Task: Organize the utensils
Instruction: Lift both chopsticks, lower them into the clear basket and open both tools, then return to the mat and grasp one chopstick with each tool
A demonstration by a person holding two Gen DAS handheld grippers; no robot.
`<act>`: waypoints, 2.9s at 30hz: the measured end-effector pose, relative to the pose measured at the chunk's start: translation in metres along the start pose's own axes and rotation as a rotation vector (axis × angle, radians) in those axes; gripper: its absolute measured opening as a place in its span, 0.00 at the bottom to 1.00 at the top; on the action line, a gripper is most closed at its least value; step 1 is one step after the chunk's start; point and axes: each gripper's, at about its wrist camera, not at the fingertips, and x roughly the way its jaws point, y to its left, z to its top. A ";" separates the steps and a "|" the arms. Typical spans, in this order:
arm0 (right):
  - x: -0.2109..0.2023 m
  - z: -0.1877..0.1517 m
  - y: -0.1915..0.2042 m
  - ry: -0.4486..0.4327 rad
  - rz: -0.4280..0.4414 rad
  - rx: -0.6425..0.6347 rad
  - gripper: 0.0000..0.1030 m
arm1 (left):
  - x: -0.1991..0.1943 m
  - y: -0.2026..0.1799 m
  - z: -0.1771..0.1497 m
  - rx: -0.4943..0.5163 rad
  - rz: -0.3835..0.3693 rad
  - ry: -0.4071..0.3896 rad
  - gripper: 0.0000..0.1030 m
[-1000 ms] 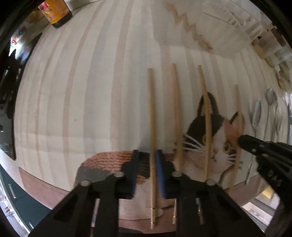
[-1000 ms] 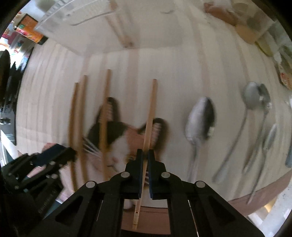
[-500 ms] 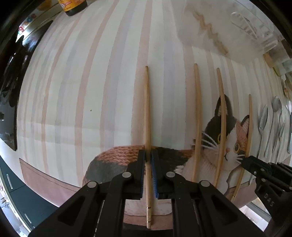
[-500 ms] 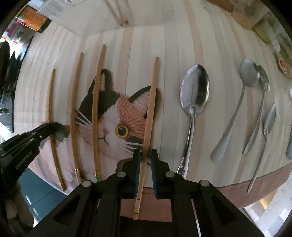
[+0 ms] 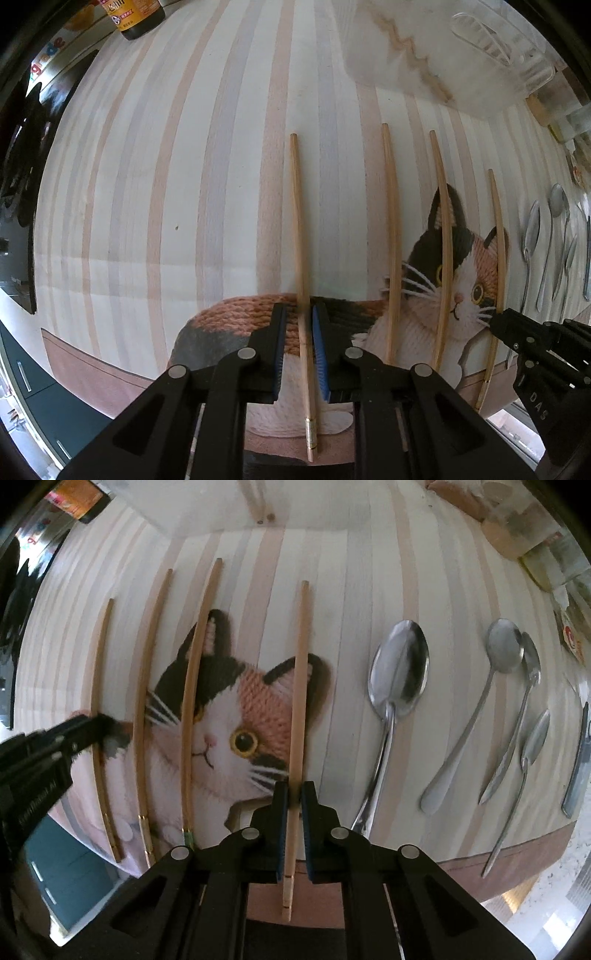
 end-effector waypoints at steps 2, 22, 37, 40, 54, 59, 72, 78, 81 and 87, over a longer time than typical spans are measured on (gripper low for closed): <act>0.000 -0.002 0.001 -0.012 -0.011 0.005 0.08 | 0.000 0.005 0.002 0.000 -0.003 0.005 0.12; -0.003 -0.022 0.015 -0.056 -0.009 0.056 0.07 | -0.019 0.007 -0.013 0.002 0.047 -0.060 0.04; -0.108 -0.030 -0.005 -0.232 0.100 0.043 0.07 | -0.152 0.014 0.009 -0.058 -0.026 -0.328 0.04; -0.139 -0.022 -0.009 -0.277 0.139 0.047 0.07 | -0.181 0.010 0.022 -0.049 -0.059 -0.385 0.04; -0.223 0.121 -0.038 -0.442 0.257 0.135 0.07 | -0.215 -0.026 0.175 -0.014 -0.278 -0.320 0.05; -0.208 0.177 -0.042 -0.393 0.253 0.162 0.07 | -0.177 -0.033 0.225 -0.021 -0.275 -0.196 0.05; -0.164 0.215 -0.044 -0.271 0.197 0.130 0.26 | -0.161 -0.020 0.227 -0.018 -0.071 -0.238 0.39; -0.179 0.193 -0.050 -0.314 0.174 0.150 0.36 | -0.183 0.000 0.194 -0.053 0.026 -0.413 0.85; -0.183 0.171 -0.051 -0.348 0.160 0.172 0.50 | -0.186 0.013 0.176 -0.073 0.083 -0.496 0.94; -0.170 0.120 -0.046 -0.395 0.129 0.211 0.55 | -0.165 0.041 0.138 -0.110 0.140 -0.489 1.00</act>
